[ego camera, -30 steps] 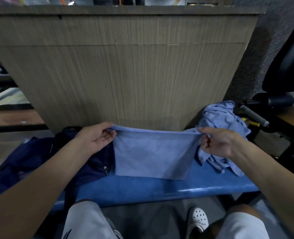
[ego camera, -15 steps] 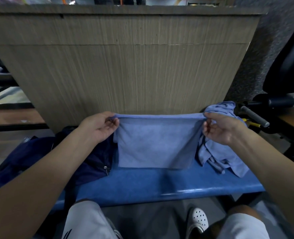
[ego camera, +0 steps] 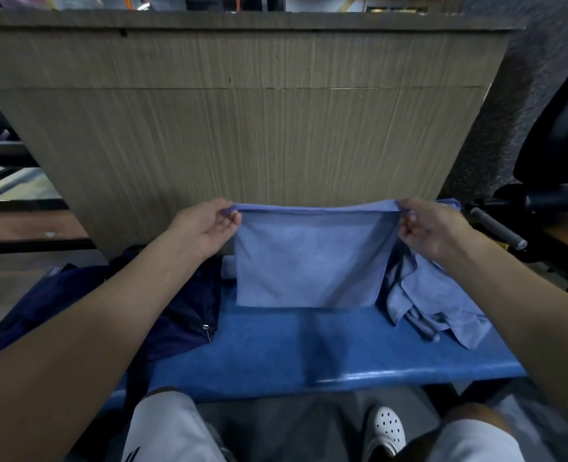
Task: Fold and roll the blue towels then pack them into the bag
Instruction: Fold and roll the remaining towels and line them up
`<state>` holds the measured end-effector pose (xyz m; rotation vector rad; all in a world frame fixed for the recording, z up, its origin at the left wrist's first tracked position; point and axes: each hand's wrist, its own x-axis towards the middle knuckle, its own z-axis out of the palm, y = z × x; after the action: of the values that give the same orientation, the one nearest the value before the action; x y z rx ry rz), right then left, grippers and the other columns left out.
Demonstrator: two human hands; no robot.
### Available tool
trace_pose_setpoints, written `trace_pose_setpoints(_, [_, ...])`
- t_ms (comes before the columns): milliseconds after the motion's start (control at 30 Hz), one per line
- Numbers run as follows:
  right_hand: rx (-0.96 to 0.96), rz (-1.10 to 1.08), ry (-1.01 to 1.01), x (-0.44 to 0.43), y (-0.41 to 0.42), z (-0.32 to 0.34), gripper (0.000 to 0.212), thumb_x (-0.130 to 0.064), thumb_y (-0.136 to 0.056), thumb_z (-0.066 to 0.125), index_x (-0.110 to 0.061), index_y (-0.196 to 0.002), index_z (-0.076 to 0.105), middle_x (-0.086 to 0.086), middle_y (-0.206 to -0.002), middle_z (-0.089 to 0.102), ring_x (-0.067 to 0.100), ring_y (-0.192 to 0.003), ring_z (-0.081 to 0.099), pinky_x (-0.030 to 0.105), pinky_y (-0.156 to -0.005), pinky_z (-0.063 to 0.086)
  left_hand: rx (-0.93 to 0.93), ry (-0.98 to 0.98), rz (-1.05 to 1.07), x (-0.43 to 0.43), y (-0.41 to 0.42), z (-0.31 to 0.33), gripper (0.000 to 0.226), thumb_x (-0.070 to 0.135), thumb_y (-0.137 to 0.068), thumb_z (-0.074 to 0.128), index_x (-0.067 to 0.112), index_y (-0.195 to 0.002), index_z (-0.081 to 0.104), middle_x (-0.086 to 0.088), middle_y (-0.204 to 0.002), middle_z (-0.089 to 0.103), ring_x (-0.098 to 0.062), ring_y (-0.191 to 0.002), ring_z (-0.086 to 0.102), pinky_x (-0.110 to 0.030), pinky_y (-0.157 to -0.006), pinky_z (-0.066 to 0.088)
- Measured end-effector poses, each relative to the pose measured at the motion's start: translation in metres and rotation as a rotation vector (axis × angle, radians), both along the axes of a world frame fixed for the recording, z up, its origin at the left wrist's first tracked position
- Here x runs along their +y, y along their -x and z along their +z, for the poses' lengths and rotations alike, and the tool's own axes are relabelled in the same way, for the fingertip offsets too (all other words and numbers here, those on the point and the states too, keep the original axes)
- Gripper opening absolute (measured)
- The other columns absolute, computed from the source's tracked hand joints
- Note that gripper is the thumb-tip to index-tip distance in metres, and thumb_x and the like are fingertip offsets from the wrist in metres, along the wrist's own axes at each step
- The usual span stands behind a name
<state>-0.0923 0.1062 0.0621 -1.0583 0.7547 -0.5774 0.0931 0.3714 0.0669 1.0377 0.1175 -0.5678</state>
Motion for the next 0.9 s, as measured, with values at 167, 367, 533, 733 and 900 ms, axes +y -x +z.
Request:
trace_pose_setpoints(167, [-0.028, -0.023, 0.071, 0.004, 0.013, -0.006, 0.026, -0.008, -0.09, 0.063, -0.018, -0.071, 0.049, -0.004, -0.049, 0.042, 0.008, -0.049, 0.041, 0.019, -0.05, 0.04, -0.133, -0.032, 0.015, 0.009, 0.008, -0.008, 0.013, -0.001, -0.093, 0.057, 0.008, -0.084, 0.058, -0.008, -0.073, 0.054, -0.013, -0.064, 0.053, -0.02, -0.051, 0.052])
trace_pose_setpoints(367, [0.282, -0.003, -0.051, 0.029, 0.044, -0.068, 0.03, -0.009, -0.094, 0.053, -0.015, -0.067, 0.044, 0.001, -0.043, 0.04, 0.01, -0.035, 0.039, 0.015, -0.034, 0.032, 0.128, -0.224, -0.126, 0.04, 0.05, -0.082, 0.008, 0.001, -0.091, 0.06, 0.005, -0.085, 0.06, -0.008, -0.081, 0.054, -0.013, -0.07, 0.05, -0.02, -0.048, 0.054])
trace_pose_setpoints(533, [0.545, 0.158, -0.13, 0.054, 0.084, -0.119, 0.026, -0.012, -0.092, 0.046, -0.021, -0.068, 0.04, -0.001, -0.056, 0.033, 0.009, -0.043, 0.033, 0.016, -0.042, 0.024, 0.274, -0.382, -0.197, 0.068, 0.085, -0.126, 0.008, -0.003, -0.092, 0.056, -0.001, -0.085, 0.058, -0.014, -0.089, 0.052, -0.019, -0.077, 0.051, -0.029, -0.06, 0.055])
trace_pose_setpoints(733, [0.645, 0.197, -0.215, 0.07, 0.105, -0.142, 0.017, -0.015, -0.088, 0.051, -0.021, -0.072, 0.048, -0.003, -0.056, 0.036, 0.009, -0.044, 0.034, 0.015, -0.038, 0.024, 0.374, -0.44, -0.217, 0.086, 0.094, -0.144, 0.009, -0.007, -0.092, 0.054, -0.005, -0.085, 0.059, -0.019, -0.09, 0.053, -0.023, -0.078, 0.053, -0.033, -0.067, 0.056])
trace_pose_setpoints(900, [0.475, 0.127, -0.194, 0.065, 0.088, -0.143, 0.026, -0.009, -0.093, 0.052, -0.016, -0.068, 0.046, 0.0, -0.049, 0.041, 0.01, -0.038, 0.041, 0.016, -0.036, 0.032, 0.38, -0.379, -0.191, 0.076, 0.08, -0.141, 0.009, -0.006, -0.093, 0.051, -0.004, -0.087, 0.058, -0.018, -0.094, 0.052, -0.022, -0.081, 0.053, -0.034, -0.084, 0.046])
